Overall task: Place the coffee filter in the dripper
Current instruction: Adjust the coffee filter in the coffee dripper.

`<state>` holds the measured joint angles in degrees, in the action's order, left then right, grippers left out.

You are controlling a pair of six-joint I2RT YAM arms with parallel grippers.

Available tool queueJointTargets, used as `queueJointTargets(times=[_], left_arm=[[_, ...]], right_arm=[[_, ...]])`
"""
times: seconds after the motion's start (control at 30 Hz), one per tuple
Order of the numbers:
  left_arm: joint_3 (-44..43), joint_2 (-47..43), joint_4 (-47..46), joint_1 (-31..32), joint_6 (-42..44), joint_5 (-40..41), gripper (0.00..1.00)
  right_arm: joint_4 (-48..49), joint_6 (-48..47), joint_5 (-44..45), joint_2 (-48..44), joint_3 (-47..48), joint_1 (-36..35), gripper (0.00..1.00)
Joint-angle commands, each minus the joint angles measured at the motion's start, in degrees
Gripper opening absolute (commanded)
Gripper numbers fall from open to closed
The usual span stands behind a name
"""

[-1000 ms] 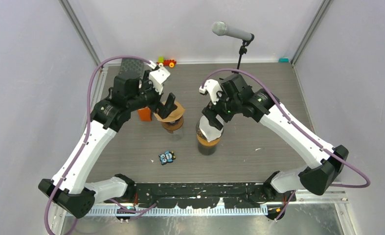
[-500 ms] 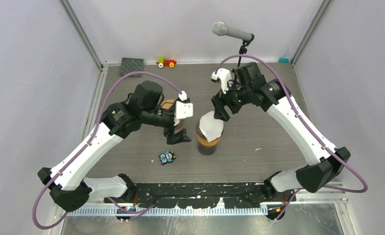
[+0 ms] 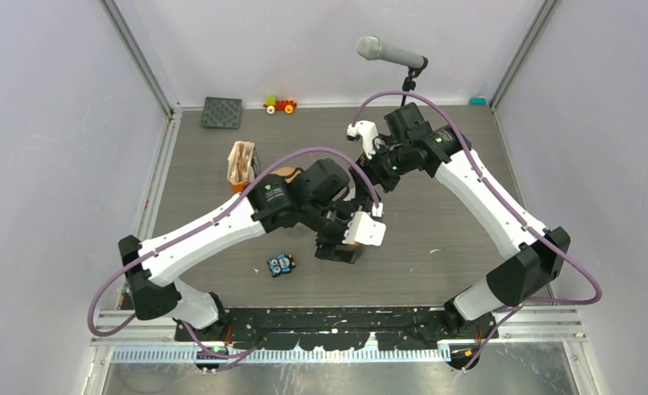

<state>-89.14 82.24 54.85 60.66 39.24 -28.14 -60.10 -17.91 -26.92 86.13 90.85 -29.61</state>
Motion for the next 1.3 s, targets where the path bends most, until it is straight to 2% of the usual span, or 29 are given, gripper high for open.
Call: queueJointTargets(times=[0.0,0.27,0.73,1.27], left_arm=[[-2.58,2.26,0.60,0.67,4.27,5.37,0.78],[-0.59,5.29,-1.91,2.20,6.76,11.61,0.76],[7.49,4.70,-7.93,2.26,6.81,15.48,0.49],[11.22,4.46,-11.88,2.27,5.66,16.79,0.30]], right_arm=[[-0.26,-0.91,-1.78,0.99,2.40,0.35,0.83],[-0.36,-1.47,-2.93,2.82,2.23,0.43,0.82],[-0.07,-3.17,-0.87,5.00,-0.24,0.44,0.78],[0.94,-5.06,1.53,6.31,-3.22,0.48,0.74]])
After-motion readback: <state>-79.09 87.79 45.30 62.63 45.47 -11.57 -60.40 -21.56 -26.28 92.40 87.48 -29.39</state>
